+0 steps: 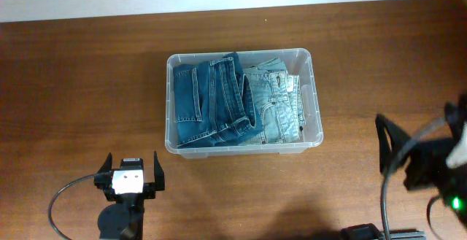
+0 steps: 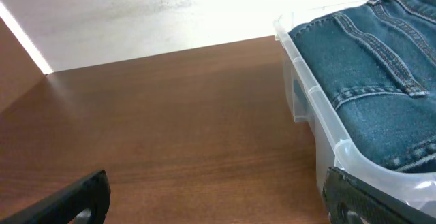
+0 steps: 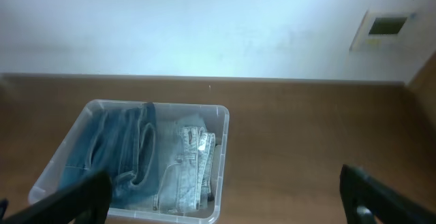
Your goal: Pack container
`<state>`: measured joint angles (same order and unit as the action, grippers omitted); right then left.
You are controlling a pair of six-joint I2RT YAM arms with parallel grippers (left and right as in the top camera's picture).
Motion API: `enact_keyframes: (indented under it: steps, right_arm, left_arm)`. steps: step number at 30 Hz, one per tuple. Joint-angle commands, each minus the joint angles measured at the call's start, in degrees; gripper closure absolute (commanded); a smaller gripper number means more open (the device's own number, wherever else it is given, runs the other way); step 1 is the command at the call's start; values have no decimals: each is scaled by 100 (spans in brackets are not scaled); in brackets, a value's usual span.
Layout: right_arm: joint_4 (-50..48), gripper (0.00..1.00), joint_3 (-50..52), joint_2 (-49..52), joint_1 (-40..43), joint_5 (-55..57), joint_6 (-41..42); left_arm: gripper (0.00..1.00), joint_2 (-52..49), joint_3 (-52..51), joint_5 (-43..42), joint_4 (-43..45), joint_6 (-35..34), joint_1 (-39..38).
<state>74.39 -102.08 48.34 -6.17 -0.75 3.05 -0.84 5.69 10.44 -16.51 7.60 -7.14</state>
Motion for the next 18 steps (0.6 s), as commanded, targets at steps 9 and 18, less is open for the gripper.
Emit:
enact_keyframes:
  steps: [9, 18]
  right_arm:
    - [-1873, 2, 4022, -3021, -55, -55, 39]
    - [-3580, 1, 6220, -4280, -50, -188, 39]
  left_arm:
    - [0, 55, -57, -76, 28, 90, 28]
    - [0, 55, -57, -76, 28, 90, 28]
